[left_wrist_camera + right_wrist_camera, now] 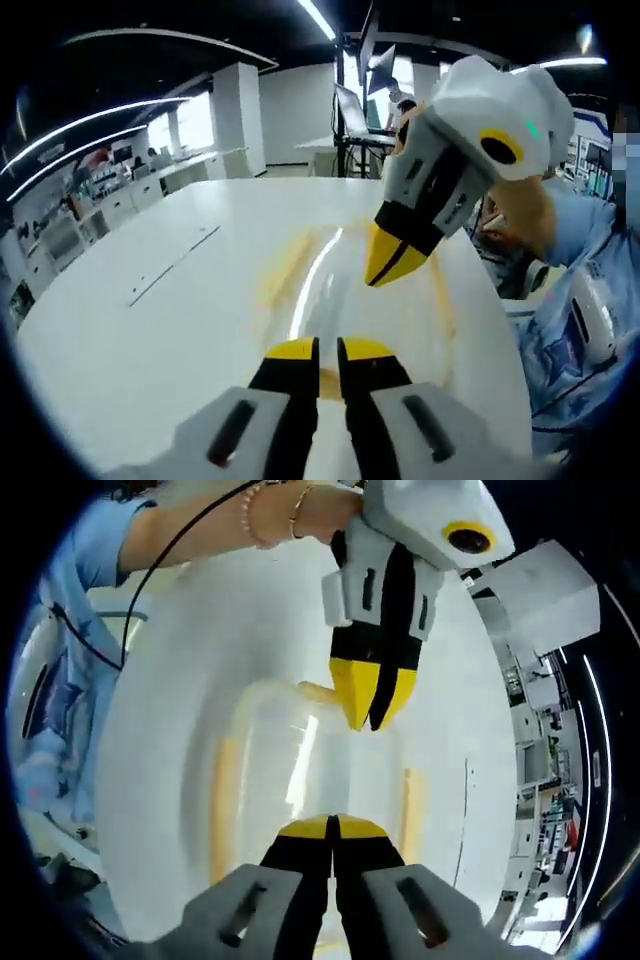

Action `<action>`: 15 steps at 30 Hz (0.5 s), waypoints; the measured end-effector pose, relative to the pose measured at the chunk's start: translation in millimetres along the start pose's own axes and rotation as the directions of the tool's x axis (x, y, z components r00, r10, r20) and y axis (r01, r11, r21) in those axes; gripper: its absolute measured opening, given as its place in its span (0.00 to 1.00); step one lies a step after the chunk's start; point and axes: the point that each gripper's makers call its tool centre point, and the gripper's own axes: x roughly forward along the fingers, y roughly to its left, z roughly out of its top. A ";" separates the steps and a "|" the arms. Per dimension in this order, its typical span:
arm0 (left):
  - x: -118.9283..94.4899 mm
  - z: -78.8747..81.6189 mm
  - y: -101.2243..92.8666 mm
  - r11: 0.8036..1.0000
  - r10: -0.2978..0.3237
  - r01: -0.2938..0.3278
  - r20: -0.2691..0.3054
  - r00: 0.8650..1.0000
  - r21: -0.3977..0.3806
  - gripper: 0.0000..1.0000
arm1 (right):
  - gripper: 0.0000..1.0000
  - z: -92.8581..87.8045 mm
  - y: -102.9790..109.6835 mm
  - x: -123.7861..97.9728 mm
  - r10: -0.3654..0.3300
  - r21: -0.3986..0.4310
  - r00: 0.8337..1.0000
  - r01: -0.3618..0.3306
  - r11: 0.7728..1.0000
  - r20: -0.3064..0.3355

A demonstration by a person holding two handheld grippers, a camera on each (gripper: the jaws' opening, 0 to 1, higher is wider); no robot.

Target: Snap each plastic latch of the storage box into its locked position after aligning the lid with the box until every specified latch is closed and the lid sits flush.

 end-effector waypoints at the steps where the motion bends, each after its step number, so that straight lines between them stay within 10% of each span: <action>1: -0.9 0.0 -0.2 1.000 0.008 -0.007 0.034 0.999 -0.010 0.08 | 0.00 0.3 0.1 0.0 -0.001 -0.004 1.000 0.001 1.000 -0.005; 15: -20.7 -4.8 0.9 0.995 0.016 0.003 0.203 0.979 -0.096 0.08 | 0.00 0.7 0.0 -0.7 0.036 -0.005 0.997 -0.036 0.999 -0.069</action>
